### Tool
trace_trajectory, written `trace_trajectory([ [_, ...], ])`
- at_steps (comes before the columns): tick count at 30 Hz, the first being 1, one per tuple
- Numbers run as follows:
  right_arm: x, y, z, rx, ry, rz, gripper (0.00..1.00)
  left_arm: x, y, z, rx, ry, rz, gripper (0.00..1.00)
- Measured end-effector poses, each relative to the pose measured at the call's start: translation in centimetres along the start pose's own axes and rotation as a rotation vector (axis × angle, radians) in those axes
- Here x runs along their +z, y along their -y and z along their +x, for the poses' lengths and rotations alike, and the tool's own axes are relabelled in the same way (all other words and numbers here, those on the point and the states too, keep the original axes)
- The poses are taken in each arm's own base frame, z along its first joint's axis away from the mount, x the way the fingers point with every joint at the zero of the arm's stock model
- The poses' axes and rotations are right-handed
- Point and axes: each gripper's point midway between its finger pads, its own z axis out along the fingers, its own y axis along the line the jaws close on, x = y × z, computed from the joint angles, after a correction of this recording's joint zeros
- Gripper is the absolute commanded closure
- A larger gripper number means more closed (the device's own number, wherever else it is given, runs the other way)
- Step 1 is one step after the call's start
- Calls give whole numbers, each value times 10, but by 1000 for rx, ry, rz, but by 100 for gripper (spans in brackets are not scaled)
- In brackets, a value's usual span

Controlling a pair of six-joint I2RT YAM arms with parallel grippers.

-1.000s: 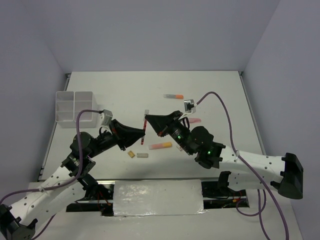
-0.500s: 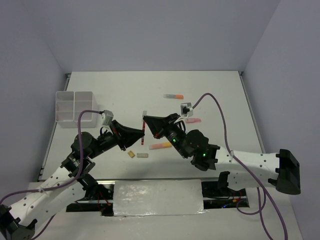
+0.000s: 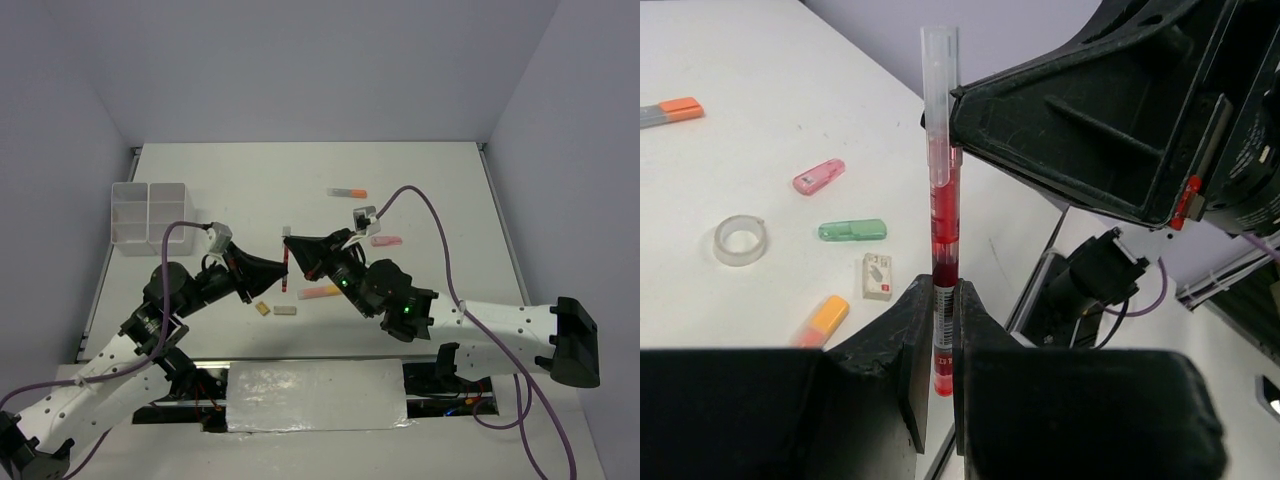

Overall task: Sort the stationery into containers
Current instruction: Close the pen cap on the pen, then place the pen in the storage box.

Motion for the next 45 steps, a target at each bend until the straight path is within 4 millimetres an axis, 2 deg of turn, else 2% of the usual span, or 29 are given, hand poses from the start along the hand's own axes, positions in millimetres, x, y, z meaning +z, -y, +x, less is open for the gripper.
trace_trajectory([
  [13,-4,-5,1,0,-19,-26,100,-5,1,-2,39,-17,-10,100],
  [16,-4,-5,0,-1,-17,-28,90,-4,1,-2,37,-27,-13,100],
  [17,-4,-5,0,-3,-17,-28,81,-3,1,-2,37,-30,-14,100],
  [19,-5,-5,0,-11,-21,-32,71,-3,0,0,37,-35,-14,100],
  [20,-7,-7,1,-18,-33,-41,59,-2,0,-2,43,-26,-17,100],
  [22,-15,-8,14,-48,-101,-61,51,2,-2,-18,73,40,-29,100],
  [24,-20,-7,24,-75,-152,-71,48,3,-2,-32,93,99,-37,100],
  [26,-24,-2,22,-92,-172,-67,42,3,-2,-42,104,140,-43,100],
  [28,-28,2,11,-104,-160,-63,42,3,-3,-48,109,168,-55,100],
  [31,-38,3,-22,-104,-96,-63,41,2,-12,-57,107,209,-108,100],
  [35,-60,4,-60,-98,-1,-77,41,-2,-42,-72,92,293,-279,100],
  [38,-74,13,-71,-108,37,-68,41,-12,-83,-85,80,375,-508,100],
  [42,-83,29,-62,-137,26,-48,41,-44,-143,-109,140,522,-887,100],
  [45,-87,41,-47,-161,-6,-34,41,-88,-186,-138,184,675,-1149,100],
])
